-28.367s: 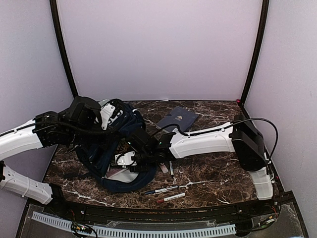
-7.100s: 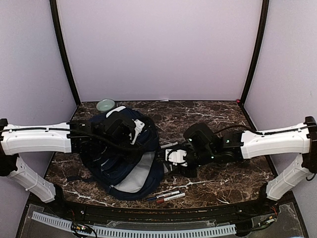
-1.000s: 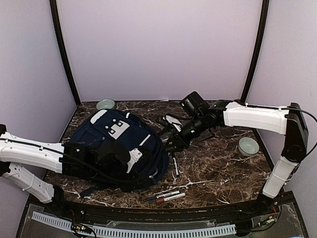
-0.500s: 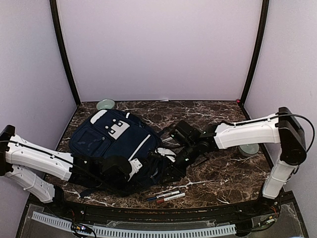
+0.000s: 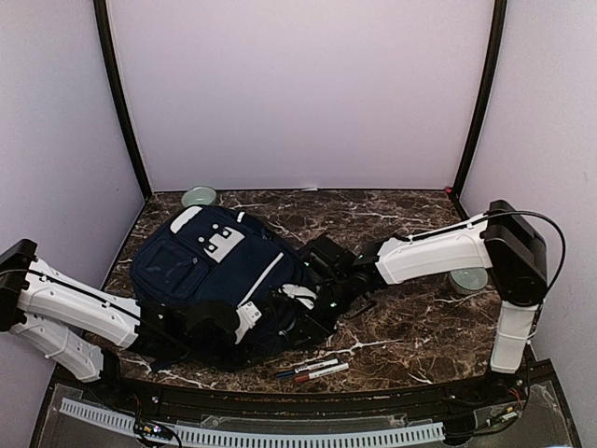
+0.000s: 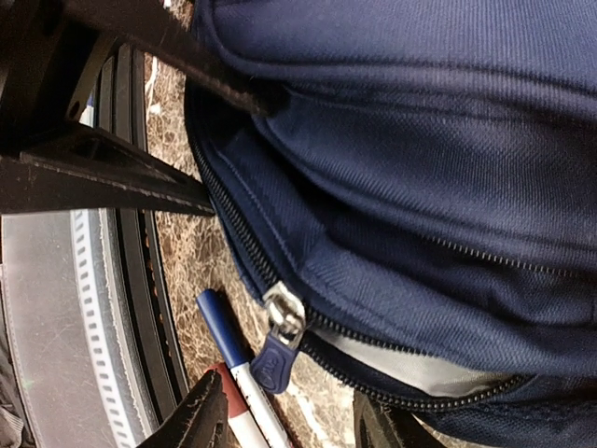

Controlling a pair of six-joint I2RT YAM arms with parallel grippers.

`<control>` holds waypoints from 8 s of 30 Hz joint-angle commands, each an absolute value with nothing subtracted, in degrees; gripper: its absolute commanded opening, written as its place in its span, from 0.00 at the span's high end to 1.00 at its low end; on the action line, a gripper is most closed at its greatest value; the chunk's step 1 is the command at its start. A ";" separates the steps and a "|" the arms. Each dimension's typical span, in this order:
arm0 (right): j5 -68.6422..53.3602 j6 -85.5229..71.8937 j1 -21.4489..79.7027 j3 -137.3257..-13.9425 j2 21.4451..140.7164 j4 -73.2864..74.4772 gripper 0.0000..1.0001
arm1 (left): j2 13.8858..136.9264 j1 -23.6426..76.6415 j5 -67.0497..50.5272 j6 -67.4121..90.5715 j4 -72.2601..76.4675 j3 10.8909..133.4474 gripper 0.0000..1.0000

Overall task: Pack the student bag
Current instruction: Hold the student bag at the center of the board, then grab the largest pocket of the student bag, then zip the student bag into the largest pocket of the bag, then pick up the pen from the center of the board.

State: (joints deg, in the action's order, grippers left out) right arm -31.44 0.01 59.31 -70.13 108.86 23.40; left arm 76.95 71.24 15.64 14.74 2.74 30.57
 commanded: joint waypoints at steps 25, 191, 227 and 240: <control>-37.81 -1.34 58.97 -73.31 109.53 25.78 1.00 | 73.91 70.84 14.07 17.65 9.92 26.19 1.00; -8.97 17.97 38.76 -103.22 123.04 32.26 0.71 | 58.20 88.74 20.64 42.29 -32.26 32.26 1.00; -3.08 18.00 50.54 -89.92 123.63 32.61 0.50 | 63.02 79.91 36.71 39.29 -39.11 44.66 0.24; -2.94 17.21 46.79 -85.69 117.27 37.03 0.83 | 72.61 71.81 27.06 30.24 -36.80 49.96 0.21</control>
State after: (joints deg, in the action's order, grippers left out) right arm -3.09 17.34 48.97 -88.29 121.91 33.23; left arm 70.15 73.78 30.72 34.04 -37.69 46.28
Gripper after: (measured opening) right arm 0.227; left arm 0.786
